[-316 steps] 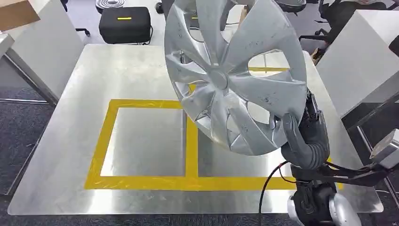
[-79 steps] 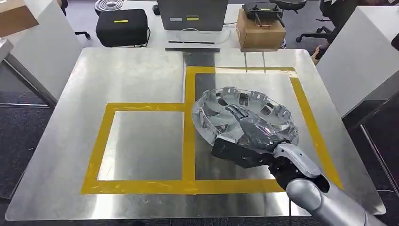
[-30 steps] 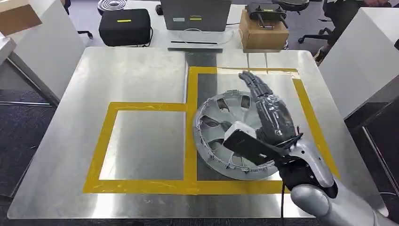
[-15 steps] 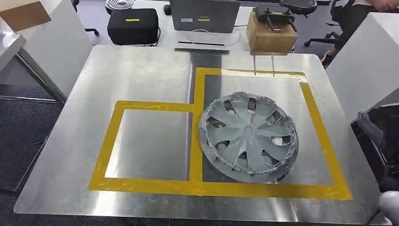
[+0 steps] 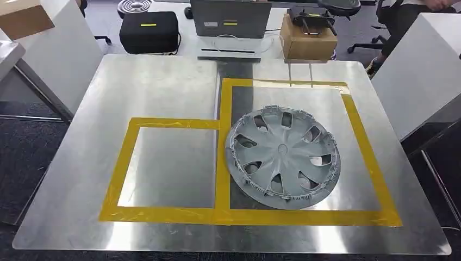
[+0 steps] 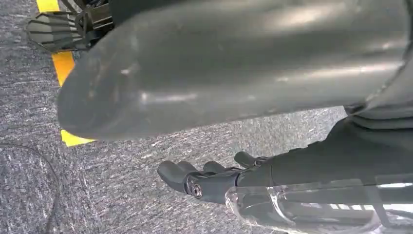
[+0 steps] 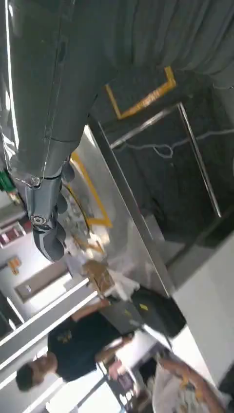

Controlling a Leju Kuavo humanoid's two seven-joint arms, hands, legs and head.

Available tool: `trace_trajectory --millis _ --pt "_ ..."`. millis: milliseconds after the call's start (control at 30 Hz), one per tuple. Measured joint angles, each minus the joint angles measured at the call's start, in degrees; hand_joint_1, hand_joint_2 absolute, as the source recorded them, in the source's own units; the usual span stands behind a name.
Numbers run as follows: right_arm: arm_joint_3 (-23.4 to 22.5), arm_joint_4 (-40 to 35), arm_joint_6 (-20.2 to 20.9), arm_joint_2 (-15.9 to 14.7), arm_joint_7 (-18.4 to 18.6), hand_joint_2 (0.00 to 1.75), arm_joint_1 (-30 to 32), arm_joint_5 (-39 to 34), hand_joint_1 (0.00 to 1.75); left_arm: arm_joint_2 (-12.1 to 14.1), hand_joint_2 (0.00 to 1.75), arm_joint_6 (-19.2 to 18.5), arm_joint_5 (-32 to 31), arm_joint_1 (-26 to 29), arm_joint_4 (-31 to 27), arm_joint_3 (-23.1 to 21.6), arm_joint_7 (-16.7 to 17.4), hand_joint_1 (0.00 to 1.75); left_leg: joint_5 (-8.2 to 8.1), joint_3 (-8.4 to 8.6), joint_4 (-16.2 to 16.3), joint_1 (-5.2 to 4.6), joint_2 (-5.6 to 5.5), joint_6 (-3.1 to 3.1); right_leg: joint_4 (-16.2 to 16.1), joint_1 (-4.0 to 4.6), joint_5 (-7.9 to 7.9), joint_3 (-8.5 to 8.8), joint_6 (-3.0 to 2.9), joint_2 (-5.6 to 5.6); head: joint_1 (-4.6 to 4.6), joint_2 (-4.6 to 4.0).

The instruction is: Take the parts from the cabinet and place them on the table.

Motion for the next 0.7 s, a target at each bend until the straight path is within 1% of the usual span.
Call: trace_trajectory --millis 100,200,267,367,500,633,700 --pt "-4.2 2.0 0.5 0.7 0.7 1.75 3.6 -0.3 0.0 0.0 0.0 -0.2 0.1 0.0 0.0 0.0 0.3 0.0 -0.01 0.0 0.0 0.01 -0.16 0.02 0.0 0.04 -0.07 0.02 0.11 0.0 0.0 0.0" --pt "-8.2 4.0 1.5 1.6 2.8 1.75 7.3 -0.1 0.0 0.0 0.0 -0.4 0.3 0.0 0.0 0.0 0.7 0.0 -0.02 0.0 0.0 -0.02 -0.43 0.03 0.0 0.03 -0.09 0.01 0.13 -0.02 -0.02 0.0" --pt "-10.8 6.2 2.6 2.7 4.4 1.75 8.1 1.9 0.0 0.0 0.0 -0.7 0.5 0.0 0.0 0.0 1.2 0.0 -0.02 0.0 0.0 -0.04 -0.47 0.03 0.0 0.03 -0.09 0.0 0.14 -0.02 -0.02 0.0" --pt "-13.6 11.0 3.0 5.2 4.8 1.75 7.5 5.8 0.0 0.0 0.0 -0.7 0.9 0.0 0.0 0.0 1.6 0.0 -0.04 0.01 0.0 -0.03 -0.47 0.06 0.0 0.04 -0.13 0.02 0.2 -0.01 -0.02 0.0" --pt "-14.8 18.4 1.3 8.5 4.9 1.75 5.6 8.2 0.0 0.0 0.0 -0.7 1.1 0.0 0.0 0.0 1.7 0.0 -0.05 0.01 0.0 0.0 -0.37 0.06 0.0 0.03 -0.13 0.02 0.21 0.01 -0.02 0.0" --pt "-14.4 26.7 -0.3 12.0 4.9 1.75 2.7 7.9 0.0 0.0 0.0 -0.5 1.5 -0.1 0.0 0.0 1.7 0.0 -0.05 0.0 0.0 0.08 -0.07 0.08 0.0 0.06 -0.13 0.02 0.21 0.06 0.0 0.0" --pt "-13.7 31.7 -1.6 13.8 4.8 1.75 0.7 6.4 0.0 0.0 0.0 -0.2 1.7 -0.1 0.0 0.0 2.0 0.0 -0.06 0.01 0.0 0.12 0.17 0.09 0.0 0.08 -0.13 0.02 0.21 0.18 0.0 0.0"
